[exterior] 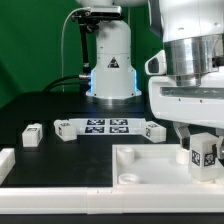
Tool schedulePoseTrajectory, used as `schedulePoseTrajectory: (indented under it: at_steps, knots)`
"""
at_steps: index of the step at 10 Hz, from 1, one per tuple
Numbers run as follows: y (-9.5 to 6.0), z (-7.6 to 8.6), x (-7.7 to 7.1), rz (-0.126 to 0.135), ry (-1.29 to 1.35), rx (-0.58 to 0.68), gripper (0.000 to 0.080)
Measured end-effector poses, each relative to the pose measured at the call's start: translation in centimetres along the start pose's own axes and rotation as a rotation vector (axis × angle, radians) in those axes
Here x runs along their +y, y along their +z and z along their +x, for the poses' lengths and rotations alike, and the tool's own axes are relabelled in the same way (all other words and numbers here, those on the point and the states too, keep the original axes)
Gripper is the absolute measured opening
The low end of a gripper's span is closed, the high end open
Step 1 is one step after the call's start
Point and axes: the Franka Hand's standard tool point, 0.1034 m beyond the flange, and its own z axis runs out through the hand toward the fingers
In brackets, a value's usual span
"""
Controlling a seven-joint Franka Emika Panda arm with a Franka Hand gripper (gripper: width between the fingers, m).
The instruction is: Assemble one leg
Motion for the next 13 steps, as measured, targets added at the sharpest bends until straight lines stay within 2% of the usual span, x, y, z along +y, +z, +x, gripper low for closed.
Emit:
schedulePoseTrajectory:
  at_steps: [1,3,5,6,8,10,12,13]
  knots:
    - [-0.11,-0.02,-0.14,0.009,-0.117,0.007,0.0619]
    - [-0.21,0.1,0.0,0.014,-0.445,0.016,0.064]
    - [-0.1,0.12,-0.01,0.003,-0.735,0.023,0.0649]
    - [-0.12,0.23,-0.03,0.001,-0.811,0.022,0.0649]
    - [-0.02,0.06,-0.12,-0.033,-1.108,0.04,0.0649]
    - [-0.14,0.15,-0.24,-0.053,-1.312,0.049,0.0649]
    - [-0.07,0.33,-0.1,-0.059,-1.402,0.046,0.0649]
    - [-0.05,0.34,-0.09,-0.059,-1.402,0.046,0.0511]
